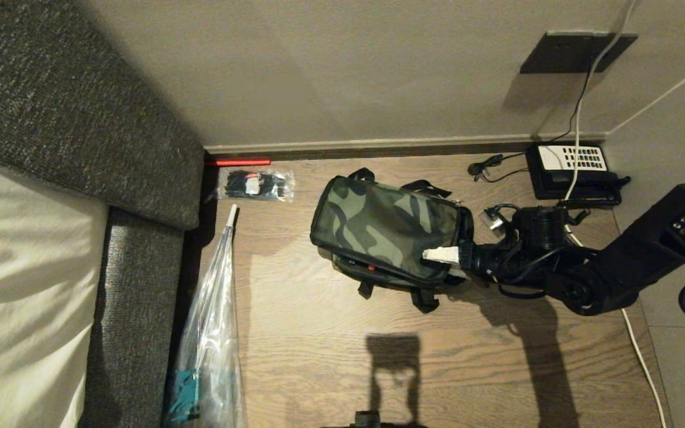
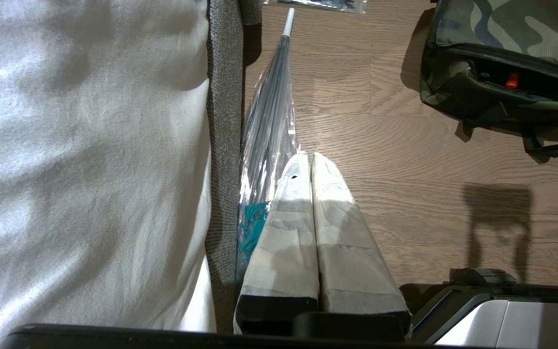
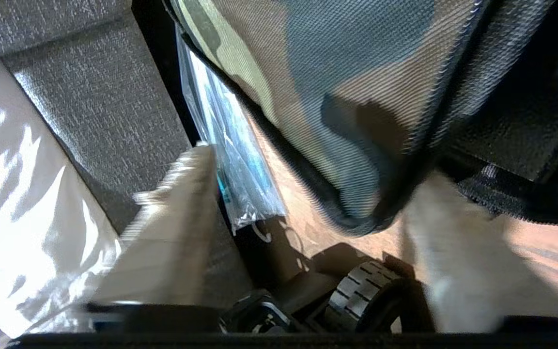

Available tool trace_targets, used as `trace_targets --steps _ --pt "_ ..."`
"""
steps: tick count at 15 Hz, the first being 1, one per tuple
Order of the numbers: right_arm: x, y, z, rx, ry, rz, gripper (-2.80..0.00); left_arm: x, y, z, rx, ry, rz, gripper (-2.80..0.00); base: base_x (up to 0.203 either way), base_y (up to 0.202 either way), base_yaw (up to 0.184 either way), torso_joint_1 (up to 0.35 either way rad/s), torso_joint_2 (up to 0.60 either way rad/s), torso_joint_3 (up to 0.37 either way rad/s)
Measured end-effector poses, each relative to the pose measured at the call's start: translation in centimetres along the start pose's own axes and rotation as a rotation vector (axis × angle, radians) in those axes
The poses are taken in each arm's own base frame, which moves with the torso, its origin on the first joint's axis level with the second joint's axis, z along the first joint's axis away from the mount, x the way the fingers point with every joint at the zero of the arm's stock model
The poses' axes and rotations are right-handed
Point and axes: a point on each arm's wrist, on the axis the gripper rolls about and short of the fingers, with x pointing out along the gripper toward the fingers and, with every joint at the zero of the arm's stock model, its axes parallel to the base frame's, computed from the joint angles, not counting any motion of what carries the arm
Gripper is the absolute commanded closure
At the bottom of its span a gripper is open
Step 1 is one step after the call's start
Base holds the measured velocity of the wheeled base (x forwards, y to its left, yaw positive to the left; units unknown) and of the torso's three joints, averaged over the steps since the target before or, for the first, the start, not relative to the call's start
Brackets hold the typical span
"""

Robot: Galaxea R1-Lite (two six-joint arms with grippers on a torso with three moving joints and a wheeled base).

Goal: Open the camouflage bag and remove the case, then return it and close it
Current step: Close the top of the storage box

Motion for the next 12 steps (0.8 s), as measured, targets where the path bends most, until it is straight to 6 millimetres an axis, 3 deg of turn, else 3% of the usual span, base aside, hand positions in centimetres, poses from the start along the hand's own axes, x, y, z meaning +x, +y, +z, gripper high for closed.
trace_targets --steps 8,12 --pt "-0.6 0.2 -0.2 -0.053 -0.015 -0.019 0.00 0.0 0.0 0.0 0.000 0.000 -0.001 0.00 0.000 0.000 0.000 0.000 0.00 0.000" --pt "-2.7 -1.1 -0.9 -0.148 0.000 -0.076 0.00 0.0 0.0 0.0 0.000 0.000 0.000 0.00 0.000 0.000 0.000 0.000 0.00 0.000"
